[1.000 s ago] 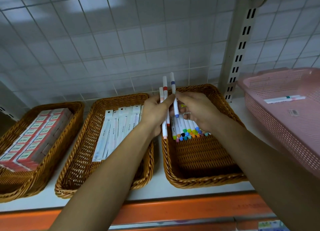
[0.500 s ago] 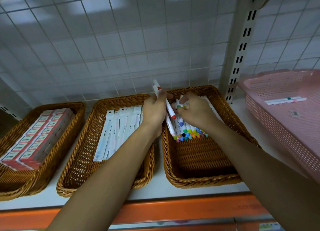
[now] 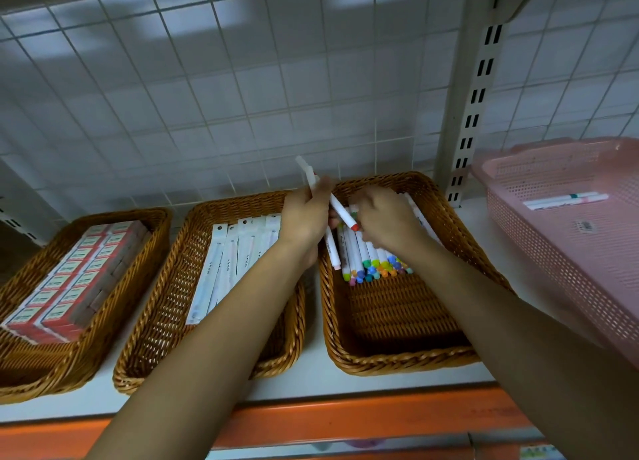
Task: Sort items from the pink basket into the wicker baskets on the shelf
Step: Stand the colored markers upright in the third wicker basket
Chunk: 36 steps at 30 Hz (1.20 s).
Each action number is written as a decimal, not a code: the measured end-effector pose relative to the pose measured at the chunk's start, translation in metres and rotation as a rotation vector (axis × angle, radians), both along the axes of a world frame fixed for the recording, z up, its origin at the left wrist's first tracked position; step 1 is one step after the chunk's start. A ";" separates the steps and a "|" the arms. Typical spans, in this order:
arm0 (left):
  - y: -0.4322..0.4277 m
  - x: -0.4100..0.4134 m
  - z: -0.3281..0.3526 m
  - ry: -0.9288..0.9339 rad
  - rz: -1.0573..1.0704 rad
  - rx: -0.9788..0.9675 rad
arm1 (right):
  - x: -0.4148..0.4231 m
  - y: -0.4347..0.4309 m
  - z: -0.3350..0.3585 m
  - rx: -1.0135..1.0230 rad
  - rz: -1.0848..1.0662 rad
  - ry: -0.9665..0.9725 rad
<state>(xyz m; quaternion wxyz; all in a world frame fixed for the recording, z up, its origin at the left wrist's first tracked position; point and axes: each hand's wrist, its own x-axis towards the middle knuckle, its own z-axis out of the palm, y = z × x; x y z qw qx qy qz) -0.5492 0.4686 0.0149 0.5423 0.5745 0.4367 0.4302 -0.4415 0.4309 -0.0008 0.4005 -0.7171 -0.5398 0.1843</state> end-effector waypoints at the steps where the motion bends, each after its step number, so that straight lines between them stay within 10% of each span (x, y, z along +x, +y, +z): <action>1: 0.003 0.000 0.000 0.062 -0.013 0.041 | 0.000 -0.001 0.006 0.024 0.019 0.299; 3: 0.007 -0.001 0.000 0.193 -0.032 0.119 | -0.001 -0.005 0.012 0.037 0.108 0.666; 9: 0.013 0.004 0.002 0.499 -0.064 0.256 | -0.003 -0.009 0.012 0.018 0.214 0.574; 17: 0.034 0.010 -0.010 1.205 -0.010 0.655 | -0.002 -0.015 0.001 -0.122 0.080 -0.073; 36: -0.007 -0.015 0.015 1.490 -0.523 0.750 | -0.002 -0.016 0.004 -0.149 0.086 -0.301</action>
